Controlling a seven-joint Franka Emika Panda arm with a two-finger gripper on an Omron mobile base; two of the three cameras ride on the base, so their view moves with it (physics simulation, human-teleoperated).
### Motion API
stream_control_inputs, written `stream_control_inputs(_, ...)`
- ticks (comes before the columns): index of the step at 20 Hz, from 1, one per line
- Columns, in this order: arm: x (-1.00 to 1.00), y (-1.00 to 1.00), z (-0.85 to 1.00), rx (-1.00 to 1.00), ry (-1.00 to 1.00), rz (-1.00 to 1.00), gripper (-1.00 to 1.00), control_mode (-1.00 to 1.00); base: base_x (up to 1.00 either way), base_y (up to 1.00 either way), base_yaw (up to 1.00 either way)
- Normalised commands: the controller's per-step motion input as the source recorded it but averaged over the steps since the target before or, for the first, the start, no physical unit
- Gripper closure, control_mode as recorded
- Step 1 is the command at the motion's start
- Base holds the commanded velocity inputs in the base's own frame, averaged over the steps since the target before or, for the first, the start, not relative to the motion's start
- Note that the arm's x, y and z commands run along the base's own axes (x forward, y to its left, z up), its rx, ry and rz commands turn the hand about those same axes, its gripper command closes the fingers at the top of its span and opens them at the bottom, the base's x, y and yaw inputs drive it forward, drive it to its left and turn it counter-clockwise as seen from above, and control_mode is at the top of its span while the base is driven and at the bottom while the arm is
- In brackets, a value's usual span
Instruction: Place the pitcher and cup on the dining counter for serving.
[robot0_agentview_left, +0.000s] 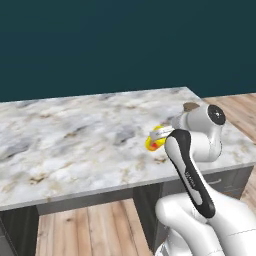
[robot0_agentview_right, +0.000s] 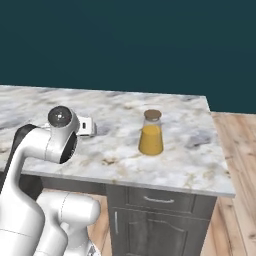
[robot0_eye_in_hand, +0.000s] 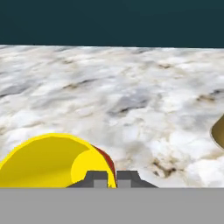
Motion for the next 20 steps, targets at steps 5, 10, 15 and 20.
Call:
stream_control_inputs(5, 0.03, 0.00, -0.03, 0.00, 0.10, -0.01, 1.00, -1.00, 0.11, 0.00, -0.04)
stream_control_inputs(10, 0.61, -0.08, -0.18, 0.01, 0.21, -0.28, 1.00, -1.00, 0.00, 0.00, 0.00)
stream_control_inputs(15, 0.82, -0.26, -0.20, 0.01, 0.21, -0.41, 1.00, -1.00, 0.00, 0.00, 0.00)
stream_control_inputs(20, 0.71, -0.48, -0.26, 0.04, 0.26, -0.41, 1.00, -1.00, 0.00, 0.00, 0.00)
